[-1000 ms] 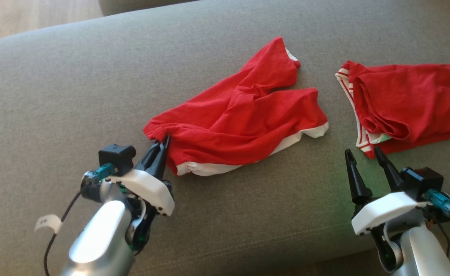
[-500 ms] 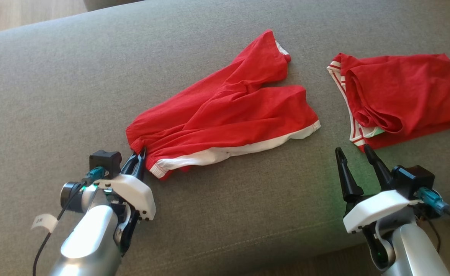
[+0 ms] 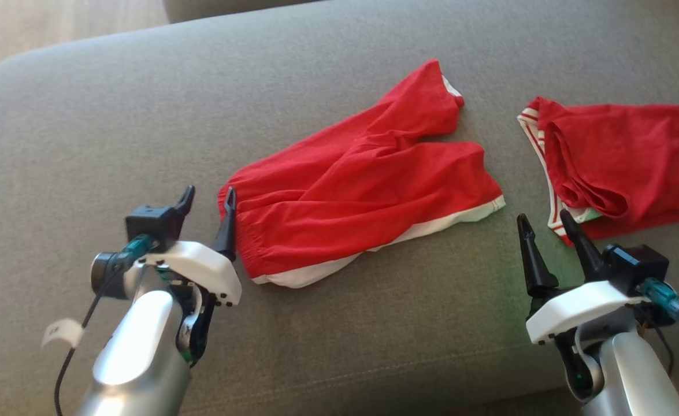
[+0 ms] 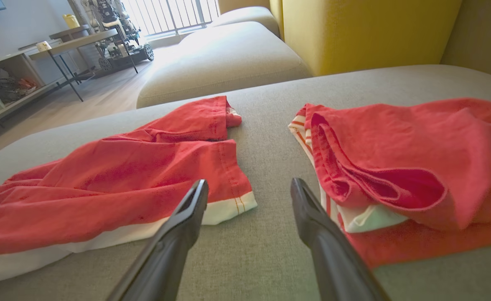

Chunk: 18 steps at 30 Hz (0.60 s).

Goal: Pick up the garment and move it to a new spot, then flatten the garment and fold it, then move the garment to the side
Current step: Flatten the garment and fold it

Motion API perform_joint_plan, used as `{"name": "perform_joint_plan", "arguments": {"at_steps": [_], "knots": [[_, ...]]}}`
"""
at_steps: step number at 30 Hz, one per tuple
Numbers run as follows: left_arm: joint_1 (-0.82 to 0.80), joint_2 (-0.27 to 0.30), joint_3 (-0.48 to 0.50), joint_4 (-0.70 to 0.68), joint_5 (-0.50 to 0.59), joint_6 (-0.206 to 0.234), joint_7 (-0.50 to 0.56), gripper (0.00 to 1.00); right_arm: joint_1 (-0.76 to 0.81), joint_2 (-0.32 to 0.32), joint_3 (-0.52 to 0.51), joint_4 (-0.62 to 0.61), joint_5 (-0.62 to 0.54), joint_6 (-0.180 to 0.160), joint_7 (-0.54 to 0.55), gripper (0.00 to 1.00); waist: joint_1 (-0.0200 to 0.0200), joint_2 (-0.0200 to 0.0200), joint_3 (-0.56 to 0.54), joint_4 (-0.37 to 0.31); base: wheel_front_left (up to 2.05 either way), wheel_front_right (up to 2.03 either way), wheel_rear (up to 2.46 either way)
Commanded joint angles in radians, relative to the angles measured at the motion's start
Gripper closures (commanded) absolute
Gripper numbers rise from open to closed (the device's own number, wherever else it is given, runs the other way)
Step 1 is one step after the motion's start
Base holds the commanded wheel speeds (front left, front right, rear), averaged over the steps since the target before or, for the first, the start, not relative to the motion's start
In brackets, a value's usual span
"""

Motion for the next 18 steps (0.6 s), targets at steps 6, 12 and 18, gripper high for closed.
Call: {"name": "perform_joint_plan", "arguments": {"at_steps": [6, 12, 18], "knots": [[0.079, -0.015, 0.158, -0.231, -0.005, 0.041, -0.013, 0.0, -0.004, 0.0, 0.018, -0.07, 0.003, 0.0, -0.018, 0.0, 0.0, 0.0, -0.042, 0.04, 0.0, 0.0, 0.0], [0.248, -0.055, 0.29, -0.532, 0.057, 0.043, -0.013, 0.0, 0.042, 0.0, 0.004, -0.128, 0.011, 0.0, -0.044, 0.0, 0.0, 0.0, -0.078, 0.071, 0.0, 0.0, 0.0], [0.391, -0.067, 0.28, -0.577, 0.069, 0.014, -0.013, 0.0, 0.082, 0.0, -0.028, -0.191, 0.008, 0.0, -0.059, 0.0, 0.0, 0.0, -0.111, 0.096, 0.0, 0.0, 0.0]]}}
